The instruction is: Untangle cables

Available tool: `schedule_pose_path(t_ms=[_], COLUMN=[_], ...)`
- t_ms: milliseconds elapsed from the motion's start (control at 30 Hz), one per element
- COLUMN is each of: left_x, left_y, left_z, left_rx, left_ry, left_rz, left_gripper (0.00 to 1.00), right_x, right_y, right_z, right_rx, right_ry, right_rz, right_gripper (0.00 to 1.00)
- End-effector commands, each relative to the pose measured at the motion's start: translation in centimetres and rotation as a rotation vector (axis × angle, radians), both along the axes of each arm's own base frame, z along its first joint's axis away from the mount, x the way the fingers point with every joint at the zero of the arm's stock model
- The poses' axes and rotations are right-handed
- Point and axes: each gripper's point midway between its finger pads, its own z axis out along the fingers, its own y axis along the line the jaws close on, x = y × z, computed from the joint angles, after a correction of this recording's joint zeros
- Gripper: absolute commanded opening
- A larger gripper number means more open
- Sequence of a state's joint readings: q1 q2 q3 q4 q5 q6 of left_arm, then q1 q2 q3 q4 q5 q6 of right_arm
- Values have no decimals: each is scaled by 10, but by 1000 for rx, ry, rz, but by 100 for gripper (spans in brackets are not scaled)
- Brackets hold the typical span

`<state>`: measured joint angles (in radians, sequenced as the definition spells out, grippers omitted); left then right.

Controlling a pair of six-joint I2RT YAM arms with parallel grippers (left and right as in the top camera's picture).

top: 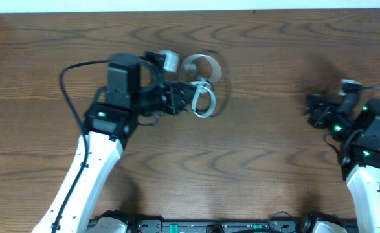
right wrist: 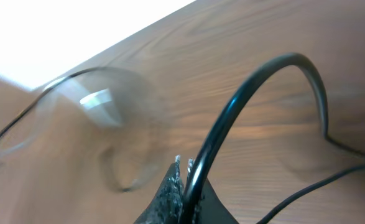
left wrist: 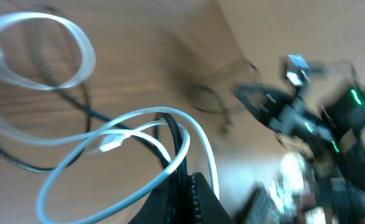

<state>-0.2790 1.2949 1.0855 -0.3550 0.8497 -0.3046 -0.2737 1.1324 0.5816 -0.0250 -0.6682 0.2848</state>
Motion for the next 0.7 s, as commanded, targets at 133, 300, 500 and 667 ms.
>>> schedule_pose_path(t_ms=[133, 300, 500, 667], left_x=[-27, -27, -27, -32], left_y=[-30, -29, -29, -35], left_z=[4, 0, 0, 0], left_rx=[34, 48, 47, 47], left_ry=[-110, -98, -96, -98], left_rz=[-163, -152, -153, -174], left_gripper=[7, 7, 7, 7], right_x=[-14, -17, -31, -45], right_y=[63, 63, 79, 101], right_z=[8, 2, 6, 17], right_rx=[-39, -36, 45, 105], right_ry=[-74, -41, -28, -62], right_rz=[285, 278, 377, 505], right_gripper=[53, 60, 56, 56])
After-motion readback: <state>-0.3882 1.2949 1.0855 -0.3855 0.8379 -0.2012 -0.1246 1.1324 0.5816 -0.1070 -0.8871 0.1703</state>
